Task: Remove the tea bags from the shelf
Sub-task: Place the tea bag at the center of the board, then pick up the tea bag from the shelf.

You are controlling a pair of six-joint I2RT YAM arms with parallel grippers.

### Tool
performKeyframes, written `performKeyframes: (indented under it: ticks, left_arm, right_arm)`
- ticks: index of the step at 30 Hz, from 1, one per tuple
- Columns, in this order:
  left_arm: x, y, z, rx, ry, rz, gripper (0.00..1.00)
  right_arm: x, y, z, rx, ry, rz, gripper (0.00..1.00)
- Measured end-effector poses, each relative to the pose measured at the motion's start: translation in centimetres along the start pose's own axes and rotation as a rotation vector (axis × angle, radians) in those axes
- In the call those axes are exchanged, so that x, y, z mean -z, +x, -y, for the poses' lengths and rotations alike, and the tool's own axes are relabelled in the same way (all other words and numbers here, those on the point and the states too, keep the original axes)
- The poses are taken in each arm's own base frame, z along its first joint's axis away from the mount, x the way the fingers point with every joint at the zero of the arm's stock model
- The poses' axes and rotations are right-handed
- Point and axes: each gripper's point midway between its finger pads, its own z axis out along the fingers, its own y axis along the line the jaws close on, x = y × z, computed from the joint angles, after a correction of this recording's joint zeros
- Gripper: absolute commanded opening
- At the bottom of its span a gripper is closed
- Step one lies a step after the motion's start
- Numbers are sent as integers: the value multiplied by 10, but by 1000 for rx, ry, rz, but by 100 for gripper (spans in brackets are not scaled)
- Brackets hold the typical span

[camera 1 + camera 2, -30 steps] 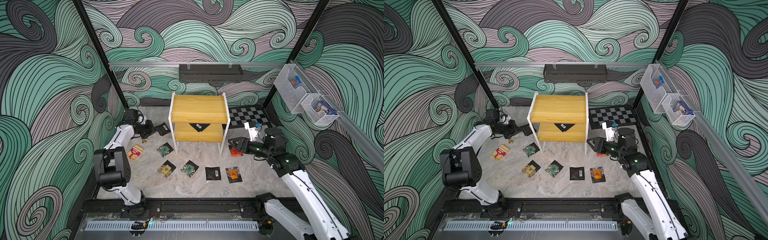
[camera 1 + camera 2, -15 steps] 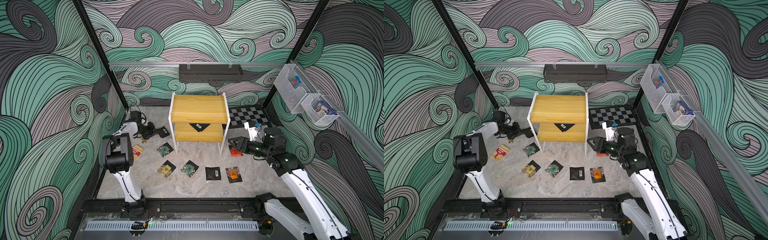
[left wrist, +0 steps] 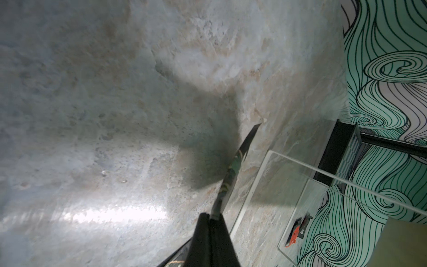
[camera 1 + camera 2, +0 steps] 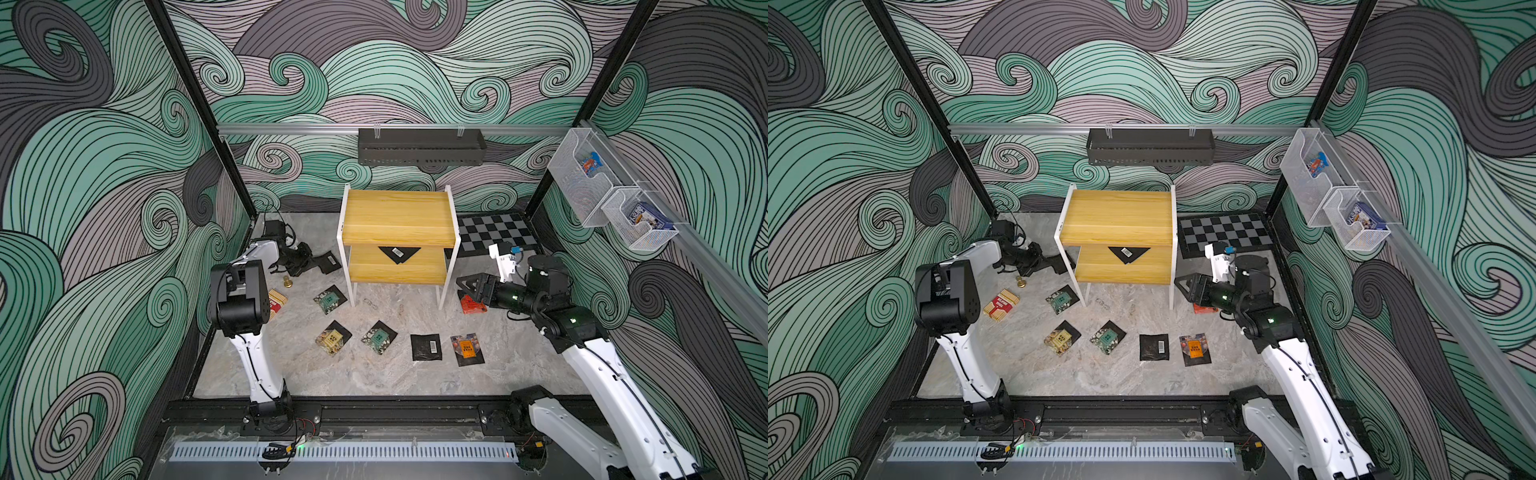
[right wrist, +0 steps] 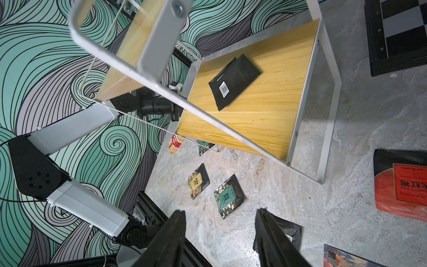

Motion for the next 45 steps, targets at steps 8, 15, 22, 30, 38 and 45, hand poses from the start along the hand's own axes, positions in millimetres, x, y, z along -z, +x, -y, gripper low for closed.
performKeyframes:
  ticks: [8,15,22,30,38,45]
  left_arm:
    - [0,1,-5,-15,-29,0,30]
    - [4,0,-4,-19,-40,4,42]
    - [33,-1,21,-57,-2,55,47]
    - [77,15,59,-119,93,107,52]
    - [104,45,87,-171,171,95,54]
    - [123,74,97,-220,206,105,56]
  right_arm:
    - [3,5,0,-4,0,-1,53]
    - [7,7,-1,-5,0,-1,53]
    - [9,9,-2,-4,0,-2,54]
    - [7,11,-2,-11,-7,-17,60]
    - [6,5,-5,-22,-13,-22,67]
    - [10,-14,-1,-56,-7,9,69]
